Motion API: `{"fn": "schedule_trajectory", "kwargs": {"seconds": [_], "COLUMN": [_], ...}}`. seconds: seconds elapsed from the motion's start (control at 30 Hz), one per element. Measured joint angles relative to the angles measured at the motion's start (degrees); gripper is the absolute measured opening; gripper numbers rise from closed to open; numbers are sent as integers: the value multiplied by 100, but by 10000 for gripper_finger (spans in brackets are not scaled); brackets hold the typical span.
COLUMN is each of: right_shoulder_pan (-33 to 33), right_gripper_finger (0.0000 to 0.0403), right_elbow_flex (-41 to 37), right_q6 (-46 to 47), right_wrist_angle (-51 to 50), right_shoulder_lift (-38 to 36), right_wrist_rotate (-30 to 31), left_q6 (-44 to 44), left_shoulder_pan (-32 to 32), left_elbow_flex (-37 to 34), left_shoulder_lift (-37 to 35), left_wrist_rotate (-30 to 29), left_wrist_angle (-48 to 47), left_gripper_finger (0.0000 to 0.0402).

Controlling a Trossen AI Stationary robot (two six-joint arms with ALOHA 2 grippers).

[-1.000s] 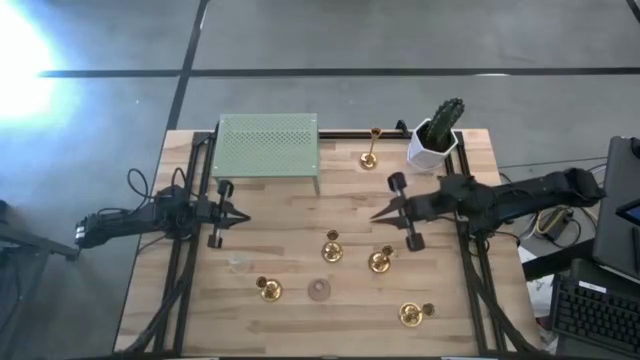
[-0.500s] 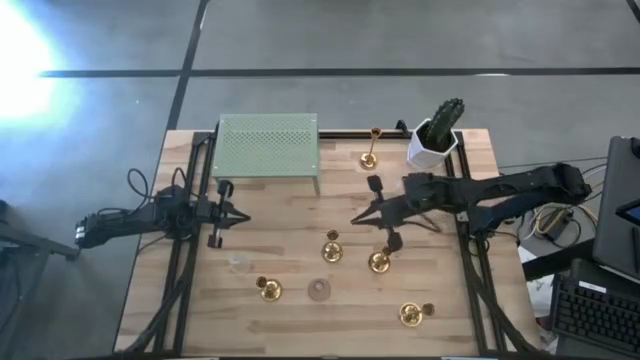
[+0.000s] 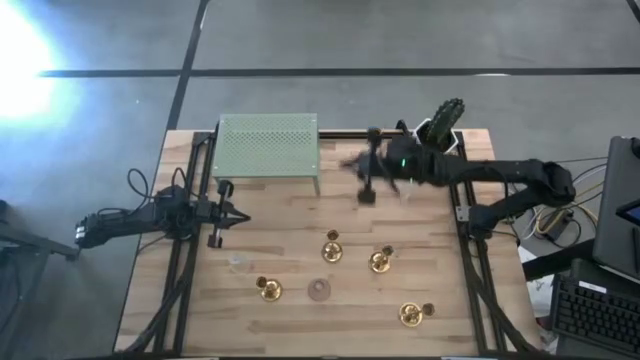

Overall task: Pick & Place candle stick holders
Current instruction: Put the golden candle holder on the shelf

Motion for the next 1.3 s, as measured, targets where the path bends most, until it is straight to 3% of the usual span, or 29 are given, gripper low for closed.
{"fn": "schedule_trajectory", "kwargs": {"seconds": [0.13,0.23,0.5,0.67,0.8,0.9,1.17,1.3], "right_shoulder_pan": [-753,-1081,-988,-774,-759,-768,-775,-920], "right_gripper_finger": [8,8,8,8,8,8,9,25], "right_elbow_flex": [49,-88,-991,-1869,-2342,-2536,-3013,-3076], "right_q6": [1048,1246,2058,2417,2600,2718,3035,3266], "right_wrist_angle": [-30,-39,-730,-13,349,551,1856,1989], "right_shoulder_lift": [-171,-407,-1039,-1260,-1276,-1150,-615,-337], "right_wrist_rotate": [35,12,4,546,605,649,1683,1804], "left_q6": [0,1,2,2,1,2,0,2], "left_shoulder_pan": [-1,0,-2,0,-1,-2,-2,0], "left_elbow_flex": [0,0,-2,0,0,0,0,0], "left_shoulder_lift": [0,1,0,0,1,0,4,4], "left_wrist_rotate": [-1,-1,-2,-2,-1,-1,0,0], "left_wrist_angle": [-2,-1,-1,0,0,-2,-2,-2], "left_gripper_finger": [19,19,19,19,19,19,19,19]}}
